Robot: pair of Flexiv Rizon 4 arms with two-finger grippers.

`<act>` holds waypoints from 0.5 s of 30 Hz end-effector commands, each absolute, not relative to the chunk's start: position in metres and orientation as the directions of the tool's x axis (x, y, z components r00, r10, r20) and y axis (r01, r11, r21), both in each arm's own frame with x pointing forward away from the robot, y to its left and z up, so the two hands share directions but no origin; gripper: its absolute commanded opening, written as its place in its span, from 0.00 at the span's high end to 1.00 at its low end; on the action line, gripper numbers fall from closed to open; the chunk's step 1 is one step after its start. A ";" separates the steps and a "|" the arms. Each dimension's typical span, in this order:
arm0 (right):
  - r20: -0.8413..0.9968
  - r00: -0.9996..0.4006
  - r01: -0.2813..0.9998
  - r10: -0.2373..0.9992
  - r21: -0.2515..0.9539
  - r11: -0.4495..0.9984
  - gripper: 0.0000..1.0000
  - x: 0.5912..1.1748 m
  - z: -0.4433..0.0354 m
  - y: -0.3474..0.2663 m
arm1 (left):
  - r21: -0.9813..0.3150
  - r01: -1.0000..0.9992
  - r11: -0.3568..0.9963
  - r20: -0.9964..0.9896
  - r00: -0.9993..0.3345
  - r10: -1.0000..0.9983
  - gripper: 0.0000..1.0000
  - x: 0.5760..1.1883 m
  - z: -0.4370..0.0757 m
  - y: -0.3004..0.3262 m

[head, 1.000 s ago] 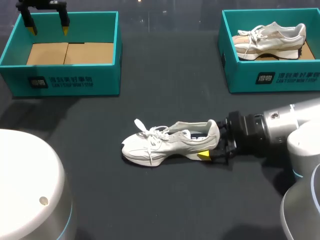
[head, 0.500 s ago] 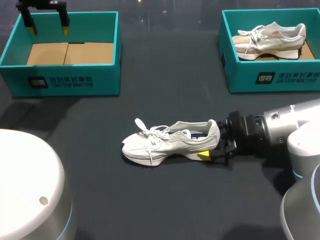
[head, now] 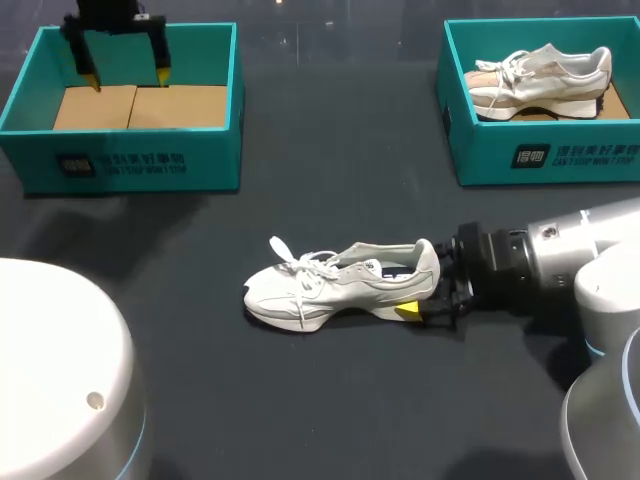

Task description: Take the shoe out of the shoebox, open the shoe tongue, remove and reinsert the insole, then place the shoe into the shoebox

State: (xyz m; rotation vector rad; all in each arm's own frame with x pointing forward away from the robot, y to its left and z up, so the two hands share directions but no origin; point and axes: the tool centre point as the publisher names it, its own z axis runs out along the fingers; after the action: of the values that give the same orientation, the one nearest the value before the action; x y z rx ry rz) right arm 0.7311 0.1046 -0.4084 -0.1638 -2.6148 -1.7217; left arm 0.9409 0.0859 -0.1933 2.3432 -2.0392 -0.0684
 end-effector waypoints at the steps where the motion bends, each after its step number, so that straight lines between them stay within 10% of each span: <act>1: 0.063 -0.994 0.092 0.086 0.913 0.396 1.00 0.731 -0.408 0.106 | -0.030 -0.989 -0.144 -0.014 0.145 -0.989 0.00 0.891 -0.186 0.059; 15: 0.063 -0.994 0.092 0.086 0.913 0.396 1.00 0.731 -0.408 0.106 | -0.016 -0.991 -0.133 -0.017 0.133 -0.991 0.00 0.787 -0.198 -0.044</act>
State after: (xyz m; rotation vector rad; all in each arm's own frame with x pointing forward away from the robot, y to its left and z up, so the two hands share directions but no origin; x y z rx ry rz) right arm 0.7312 0.1046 -0.4084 -0.1638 -2.6150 -1.7217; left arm 0.8146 -0.0214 -0.1925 2.3175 -2.0336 -0.0767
